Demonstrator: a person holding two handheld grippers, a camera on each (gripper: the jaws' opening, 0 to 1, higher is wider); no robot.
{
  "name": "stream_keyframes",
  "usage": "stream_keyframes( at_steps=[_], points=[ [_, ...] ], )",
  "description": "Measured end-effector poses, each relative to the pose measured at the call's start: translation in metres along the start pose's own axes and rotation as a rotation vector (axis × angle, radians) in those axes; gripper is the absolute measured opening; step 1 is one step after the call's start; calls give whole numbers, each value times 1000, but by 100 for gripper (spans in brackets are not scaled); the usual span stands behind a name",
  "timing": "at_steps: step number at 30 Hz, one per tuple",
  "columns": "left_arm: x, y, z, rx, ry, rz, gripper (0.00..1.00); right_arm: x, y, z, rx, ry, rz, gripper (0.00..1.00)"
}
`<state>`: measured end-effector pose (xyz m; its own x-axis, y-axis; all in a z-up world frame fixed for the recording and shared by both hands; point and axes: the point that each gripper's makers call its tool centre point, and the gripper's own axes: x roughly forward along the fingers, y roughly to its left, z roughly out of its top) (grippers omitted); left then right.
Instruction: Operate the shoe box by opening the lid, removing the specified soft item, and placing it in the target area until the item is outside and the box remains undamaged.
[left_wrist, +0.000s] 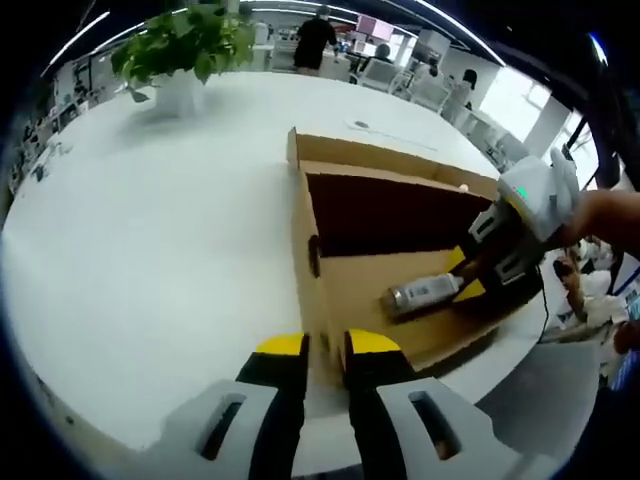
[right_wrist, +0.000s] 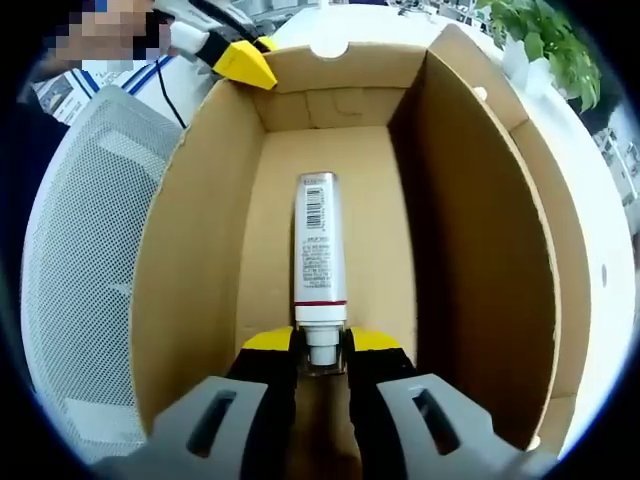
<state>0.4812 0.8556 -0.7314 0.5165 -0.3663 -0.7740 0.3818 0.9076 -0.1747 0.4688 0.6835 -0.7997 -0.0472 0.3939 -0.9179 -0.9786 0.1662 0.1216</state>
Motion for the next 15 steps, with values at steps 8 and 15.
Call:
stream_keyframes(
  at_steps=[8,15],
  points=[
    [-22,-31,41,347,-72,-51,13,-1,0,0,5,-11,0,17],
    [4,-99,30,812,19,-354,3,-1,-1,0,14,-21,-2,17]
  ],
)
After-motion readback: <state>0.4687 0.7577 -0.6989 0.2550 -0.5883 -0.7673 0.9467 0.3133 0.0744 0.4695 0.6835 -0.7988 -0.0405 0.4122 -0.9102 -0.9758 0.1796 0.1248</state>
